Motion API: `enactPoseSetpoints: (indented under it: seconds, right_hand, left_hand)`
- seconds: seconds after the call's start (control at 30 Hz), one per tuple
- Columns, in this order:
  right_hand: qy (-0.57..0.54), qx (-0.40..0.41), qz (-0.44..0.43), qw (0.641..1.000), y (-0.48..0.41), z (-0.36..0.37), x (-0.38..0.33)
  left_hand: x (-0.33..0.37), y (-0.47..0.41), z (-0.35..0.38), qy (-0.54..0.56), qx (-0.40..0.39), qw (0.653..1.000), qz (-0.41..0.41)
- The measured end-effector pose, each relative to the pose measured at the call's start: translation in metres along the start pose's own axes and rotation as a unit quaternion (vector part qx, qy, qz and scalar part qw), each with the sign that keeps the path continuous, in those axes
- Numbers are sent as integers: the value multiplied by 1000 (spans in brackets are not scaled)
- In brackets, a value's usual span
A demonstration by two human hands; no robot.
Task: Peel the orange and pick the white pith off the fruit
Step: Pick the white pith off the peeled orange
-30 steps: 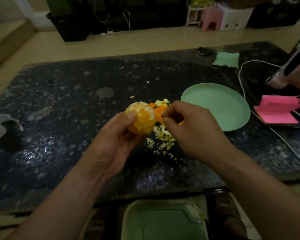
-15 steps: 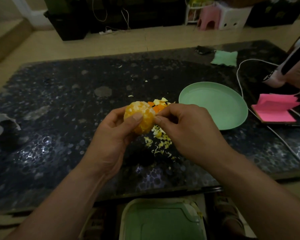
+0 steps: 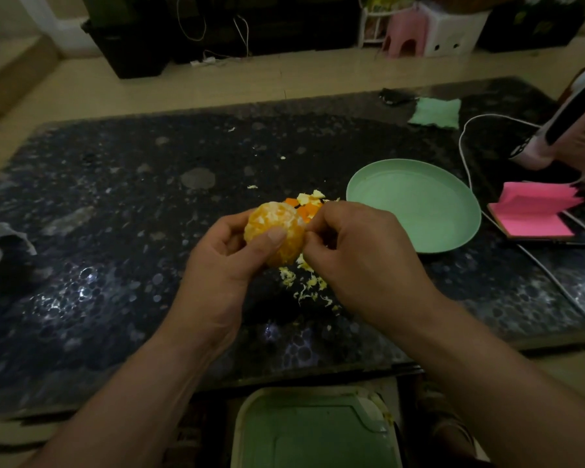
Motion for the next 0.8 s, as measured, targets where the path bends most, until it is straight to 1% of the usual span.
enactPoseSetpoints:
  seconds: [0.1, 0.23, 0.37, 0.6, 0.8]
  right_hand:
    - [-31, 18, -1, 999, -1, -3, 2]
    - [-120, 30, 31, 992, -1, -8, 6]
    - [-158, 6, 42, 987, -1, -5, 8]
    - [-114, -4, 26, 993, -1, -5, 4]
    - [-55, -7, -19, 998, -2, -3, 0]
  left_hand:
    - [3, 0, 1, 13, -13, 1000, 3]
    - [5, -2, -1, 63, -38, 997, -13]
    - [5, -3, -5, 74, -35, 996, -20]
    - [9, -2, -6, 51, -28, 998, -7]
    - [9, 2, -3, 20, -15, 1000, 6]
Point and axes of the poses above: each hand's wrist, its own y-axis away from the middle knuckle, its own z-axis out of the palm, x = y × z, the point moved 7 cm from there along -y, towards the middle knuckle, and after that the axes turned 14 degrees about -z, right-handed, at the moved point
